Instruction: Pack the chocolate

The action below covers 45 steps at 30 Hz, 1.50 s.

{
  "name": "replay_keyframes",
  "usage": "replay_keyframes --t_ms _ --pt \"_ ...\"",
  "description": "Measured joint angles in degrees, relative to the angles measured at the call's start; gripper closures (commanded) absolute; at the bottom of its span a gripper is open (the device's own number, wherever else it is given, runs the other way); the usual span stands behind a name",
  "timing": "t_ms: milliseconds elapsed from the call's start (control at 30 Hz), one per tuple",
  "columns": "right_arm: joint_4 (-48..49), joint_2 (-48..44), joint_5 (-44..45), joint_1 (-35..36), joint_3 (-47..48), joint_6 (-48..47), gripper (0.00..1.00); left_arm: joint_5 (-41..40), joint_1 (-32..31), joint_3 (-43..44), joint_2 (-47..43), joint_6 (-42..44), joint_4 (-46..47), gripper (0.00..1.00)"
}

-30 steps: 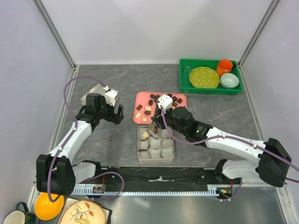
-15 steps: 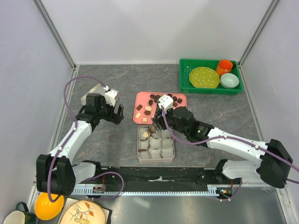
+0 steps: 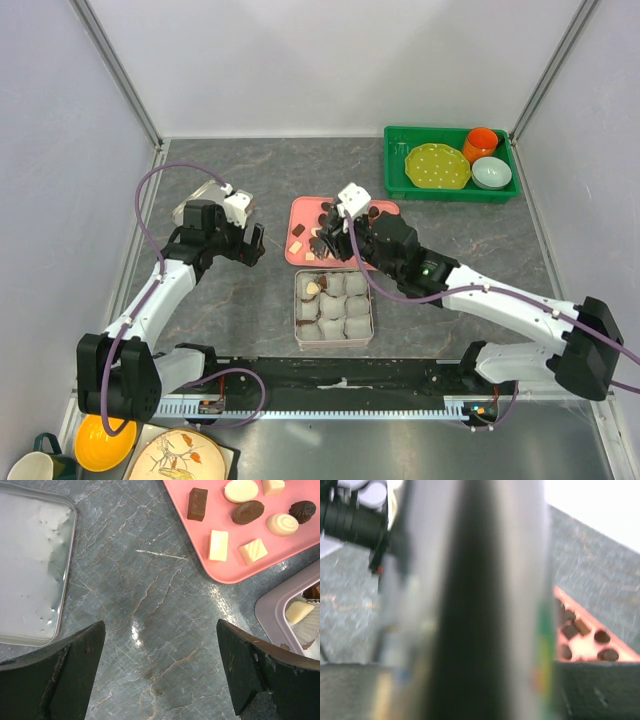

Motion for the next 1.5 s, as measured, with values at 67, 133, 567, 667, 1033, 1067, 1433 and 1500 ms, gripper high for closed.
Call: replay_keyframes --t_ms 67,133,567,667,1033,1067,1433,1500 --pt "1.66 2.6 0.66 0.0 2.01 -1.01 0.65 0.0 0.0 0.0 0.0 0.0 0.0 0.01" --pt "3.39 6.58 1.36 0.0 4.44 -2.32 0.67 0.0 0.0 0.0 0.0 0.0 0.0 0.01" --pt "9.53 29.42 0.5 -6.91 15.28 -4.26 0.6 -0.13 0.0 0.0 -0.02 0.48 0.02 0.01" --pt "10.21 32.57 -0.13 -8.44 18.23 -3.96 0.55 -0.66 0.0 -0.02 -0.02 0.63 0.07 0.01" --pt "12.17 38.49 -2.93 -8.79 22.1 -2.05 0.46 -1.07 0.0 -1.16 -0.02 1.55 0.17 0.01" --pt "12.17 38.88 -3.13 -8.85 22.1 -1.88 0.46 -1.09 0.0 -1.16 -0.02 1.6 0.2 0.01" --pt "12.33 40.81 -4.13 -10.34 22.62 -1.2 0.45 -1.57 0.0 -1.16 -0.04 1.73 0.17 0.01" --pt "12.68 41.24 -4.52 -10.56 22.91 -1.2 0.45 -1.9 0.0 -1.16 -0.04 1.73 0.17 0.01"
